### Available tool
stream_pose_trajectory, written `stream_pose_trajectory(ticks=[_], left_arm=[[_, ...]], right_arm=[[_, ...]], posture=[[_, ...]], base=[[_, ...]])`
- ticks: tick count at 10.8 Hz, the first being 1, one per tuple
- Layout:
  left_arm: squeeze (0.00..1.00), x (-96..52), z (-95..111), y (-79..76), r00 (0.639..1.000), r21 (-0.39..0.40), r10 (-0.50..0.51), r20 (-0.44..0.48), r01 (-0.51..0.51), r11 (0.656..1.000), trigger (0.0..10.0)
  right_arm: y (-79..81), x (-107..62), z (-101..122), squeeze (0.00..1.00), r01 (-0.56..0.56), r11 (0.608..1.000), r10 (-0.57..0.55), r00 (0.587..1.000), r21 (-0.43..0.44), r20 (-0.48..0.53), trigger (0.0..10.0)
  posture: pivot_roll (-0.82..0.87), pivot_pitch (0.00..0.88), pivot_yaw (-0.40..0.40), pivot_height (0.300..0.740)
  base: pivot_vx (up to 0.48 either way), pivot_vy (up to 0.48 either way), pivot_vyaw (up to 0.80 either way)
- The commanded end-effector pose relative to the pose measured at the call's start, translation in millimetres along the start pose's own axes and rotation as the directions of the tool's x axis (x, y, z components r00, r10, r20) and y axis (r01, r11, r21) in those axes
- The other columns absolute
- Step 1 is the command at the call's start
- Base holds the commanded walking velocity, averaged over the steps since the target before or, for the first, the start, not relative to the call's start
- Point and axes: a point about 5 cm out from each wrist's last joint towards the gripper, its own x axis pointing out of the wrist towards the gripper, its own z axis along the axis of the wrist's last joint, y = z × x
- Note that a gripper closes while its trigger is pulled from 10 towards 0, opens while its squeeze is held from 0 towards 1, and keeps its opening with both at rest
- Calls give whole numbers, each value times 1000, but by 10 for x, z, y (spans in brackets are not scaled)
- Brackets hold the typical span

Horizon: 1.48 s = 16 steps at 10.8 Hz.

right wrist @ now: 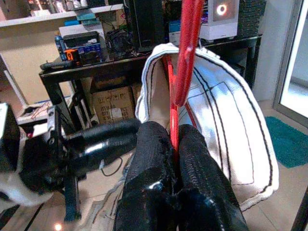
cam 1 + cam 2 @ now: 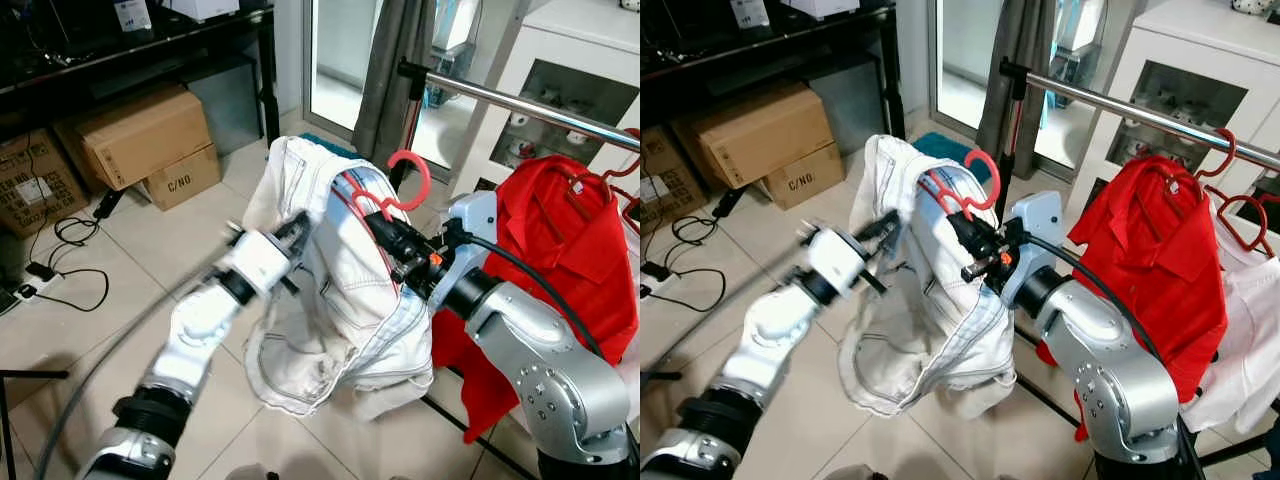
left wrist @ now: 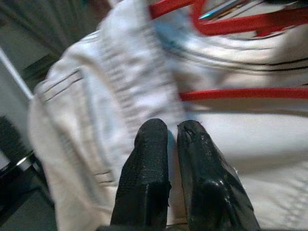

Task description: Hang hanger

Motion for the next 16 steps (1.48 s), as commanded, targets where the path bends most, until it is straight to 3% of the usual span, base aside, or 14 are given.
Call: stream_pose_trajectory(ticks=[1, 2, 5, 6, 7, 8, 9, 10, 11, 12, 16], left_arm=[[1000, 1, -7, -36, 999, 13, -38, -1, 38, 999, 10000], [1000, 21, -21, -57, 998, 32, -65, -12, 66, 997, 10000], [1000, -6, -202, 45, 987, 260, -5, -159, 46, 964, 10000], [1000, -12, -211, 64, 986, 293, 9, -164, 40, 955, 10000], [208, -34, -269, 88, 979, 294, 38, -199, 23, 956, 10000], [0, -70, -381, 124, 958, 263, 92, -273, -18, 965, 10000], [0, -110, -506, 133, 926, 215, 135, -353, -60, 975, 10000], [0, -121, -530, 146, 916, 219, 158, -368, -80, 972, 10000], [0, -128, -539, 166, 911, 207, 188, -367, -117, 971, 3255], [0, -120, -526, 183, 910, 160, 219, -351, -172, 972, 0], [0, -75, -486, 172, 917, 54, 248, -314, -243, 968, 0]], right_arm=[[12, 17, 160, 0, -13, 1000, 15, 996, -25, 89, 0], [15, 21, 170, 0, -18, 999, 21, 996, -27, 92, 0], [34, 29, 180, 0, -30, 1000, 31, 993, -7, 112, 0], [41, 28, 179, 0, -35, 999, 35, 992, 1, 117, 0], [42, 27, 180, 0, -37, 999, 36, 992, 1, 118, 0], [45, 28, 191, 0, -42, 999, 41, 992, 0, 122, 0], [53, 29, 205, 0, -53, 999, 52, 990, 1, 129, 0], [59, 28, 210, 0, -58, 998, 57, 990, 1, 131, 0], [66, 25, 212, 0, -62, 998, 61, 989, 3, 134, 0], [67, 17, 212, 0, -62, 998, 61, 989, 4, 135, 0], [51, 21, 214, 0, -60, 998, 59, 989, 2, 133, 0]], posture=[[-43, 0, -10, 740], [-44, 0, -9, 740], [-45, 0, -7, 740], [-45, 0, -7, 740], [-46, 0, -7, 740], [-47, 0, -9, 740], [-47, 0, -12, 740], [-48, 0, -13, 740], [-48, 0, -13, 740], [-49, 0, -13, 740], [-47, 0, -16, 740]], base=[[0, 0, 0], [0, 0, 0], [0, 0, 0], [0, 0, 0], [0, 0, 0], [0, 0, 0], [0, 0, 0], [0, 0, 0], [0, 0, 0], [0, 0, 0], [0, 0, 0]])
